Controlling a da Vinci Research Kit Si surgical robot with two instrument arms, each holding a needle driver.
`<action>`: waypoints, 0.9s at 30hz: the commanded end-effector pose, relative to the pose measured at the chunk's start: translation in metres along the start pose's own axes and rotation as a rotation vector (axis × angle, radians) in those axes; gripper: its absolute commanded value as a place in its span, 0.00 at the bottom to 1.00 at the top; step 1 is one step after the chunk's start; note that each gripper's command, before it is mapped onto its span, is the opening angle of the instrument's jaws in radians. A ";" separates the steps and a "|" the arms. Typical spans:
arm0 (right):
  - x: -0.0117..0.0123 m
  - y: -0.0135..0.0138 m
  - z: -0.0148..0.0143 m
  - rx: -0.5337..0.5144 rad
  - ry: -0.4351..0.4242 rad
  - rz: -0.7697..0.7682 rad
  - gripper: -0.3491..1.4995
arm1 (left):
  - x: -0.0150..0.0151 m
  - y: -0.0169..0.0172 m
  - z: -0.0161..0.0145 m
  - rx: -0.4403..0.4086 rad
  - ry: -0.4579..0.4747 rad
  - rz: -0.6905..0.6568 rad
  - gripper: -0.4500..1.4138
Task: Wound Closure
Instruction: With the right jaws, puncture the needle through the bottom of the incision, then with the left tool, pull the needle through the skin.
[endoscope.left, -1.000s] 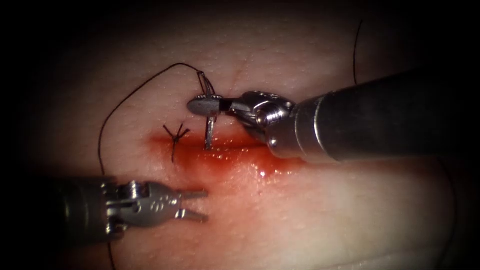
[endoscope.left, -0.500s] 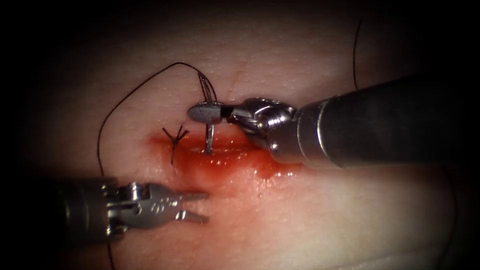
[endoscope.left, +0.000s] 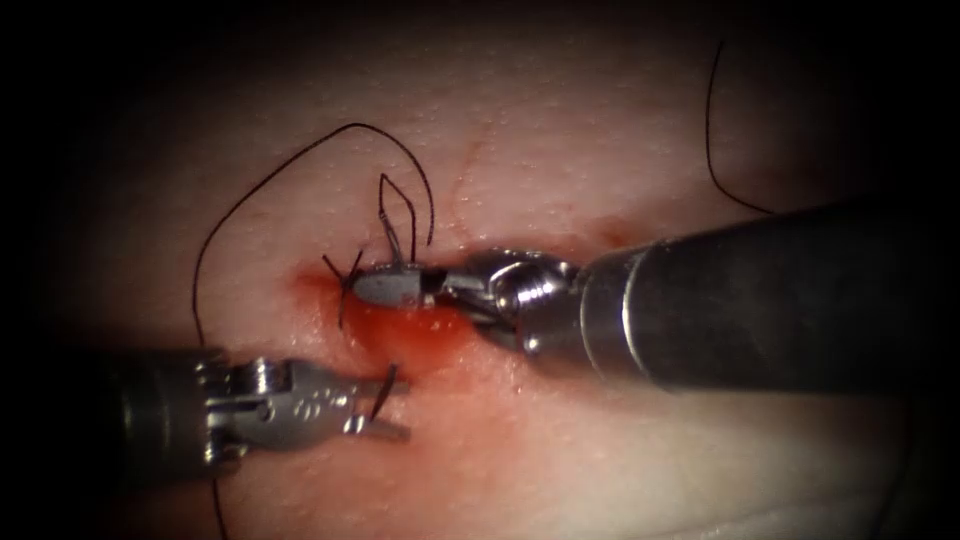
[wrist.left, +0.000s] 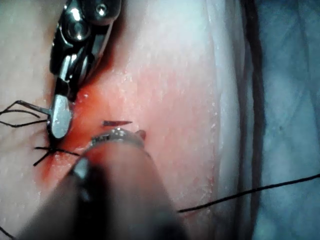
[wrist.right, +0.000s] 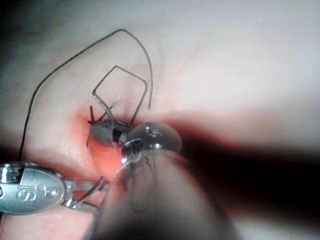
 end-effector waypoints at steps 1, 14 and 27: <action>-0.0001 0.0005 0.0009 0.001 0.002 0.009 0.00 | 0.0000 -0.0001 0.0007 -0.001 0.002 0.002 0.30; 0.0044 0.0018 -0.0015 0.073 0.208 -0.090 0.79 | -0.0008 -0.0002 -0.0003 0.001 0.018 0.024 0.33; 0.0079 0.0054 -0.0108 -0.023 0.255 -0.176 0.82 | -0.0024 -0.0067 -0.0005 0.054 0.411 0.225 0.34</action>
